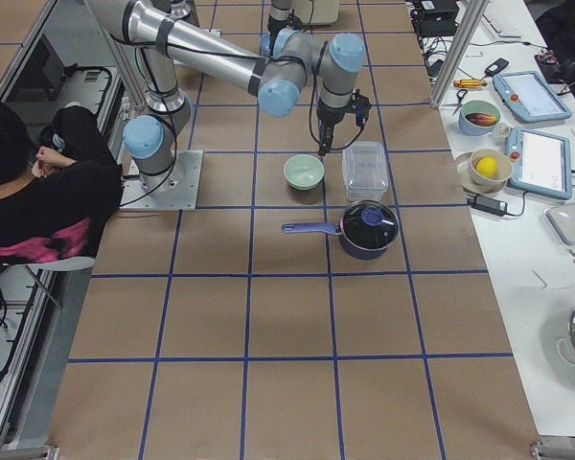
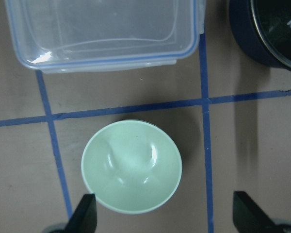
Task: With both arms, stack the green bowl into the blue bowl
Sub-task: 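Lower left gripper onto the blue bowl while right gripper descends to green bowl, then grasp blue bowl rim with left gripper while right gripper grasps green bowl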
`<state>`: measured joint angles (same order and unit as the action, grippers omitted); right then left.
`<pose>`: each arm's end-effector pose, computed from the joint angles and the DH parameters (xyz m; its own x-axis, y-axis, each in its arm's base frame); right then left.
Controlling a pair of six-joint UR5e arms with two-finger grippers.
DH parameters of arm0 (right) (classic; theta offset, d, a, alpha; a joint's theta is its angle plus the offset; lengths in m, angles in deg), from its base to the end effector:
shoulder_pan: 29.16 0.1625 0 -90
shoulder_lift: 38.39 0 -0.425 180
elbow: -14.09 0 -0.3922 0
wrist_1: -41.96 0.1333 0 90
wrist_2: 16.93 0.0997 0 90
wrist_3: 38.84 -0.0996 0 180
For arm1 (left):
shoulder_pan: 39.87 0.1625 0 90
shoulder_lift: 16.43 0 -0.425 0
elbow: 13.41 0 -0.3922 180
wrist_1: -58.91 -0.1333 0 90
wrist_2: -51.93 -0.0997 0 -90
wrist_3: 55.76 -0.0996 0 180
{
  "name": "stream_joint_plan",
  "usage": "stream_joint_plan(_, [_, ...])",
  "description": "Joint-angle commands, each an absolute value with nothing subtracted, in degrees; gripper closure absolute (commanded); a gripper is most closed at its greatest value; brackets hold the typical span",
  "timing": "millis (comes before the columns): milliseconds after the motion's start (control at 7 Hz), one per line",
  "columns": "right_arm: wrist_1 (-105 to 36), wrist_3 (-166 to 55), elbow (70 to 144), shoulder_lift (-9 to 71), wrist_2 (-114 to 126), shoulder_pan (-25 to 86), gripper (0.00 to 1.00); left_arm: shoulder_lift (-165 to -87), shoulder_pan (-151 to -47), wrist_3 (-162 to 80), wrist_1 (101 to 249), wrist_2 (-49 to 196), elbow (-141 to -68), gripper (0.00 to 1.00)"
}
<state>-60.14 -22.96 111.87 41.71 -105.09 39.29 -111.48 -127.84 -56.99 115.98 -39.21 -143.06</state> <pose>-0.0700 -0.5489 0.3533 -0.9931 0.1026 -0.0573 0.0976 0.9916 0.0848 -0.1173 -0.3979 0.1922 -0.9998 -0.0104 -0.0151 -0.0132 0.9788 0.2044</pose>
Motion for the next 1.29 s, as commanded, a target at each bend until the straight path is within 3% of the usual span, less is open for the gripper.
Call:
stream_joint_plan(0, [-68.6,-19.2,116.4,36.9,-104.8,36.8,0.00,-111.4,-128.8,-57.2,115.5,-39.2,-143.0,1.00])
stream_joint_plan(429, [-76.1,-19.1,125.1,35.4,-104.5,36.9,0.00,-109.8,-129.2,-56.3,114.7,-38.9,-141.7,1.00])
stream_joint_plan(714, [-82.4,-19.0,129.7,35.4,-104.4,36.9,0.00,-112.5,-140.2,-44.7,115.3,-35.6,-129.4,1.00])
stream_joint_plan(857, [-82.5,-18.5,129.7,34.9,-104.2,37.0,0.06,-116.1,-144.2,-37.0,117.9,-34.2,-120.3,1.00])
stream_joint_plan(1143, [-83.1,-18.3,129.6,34.4,-104.3,36.9,0.92,-126.8,-149.1,-32.7,121.5,-34.3,-106.3,1.00])
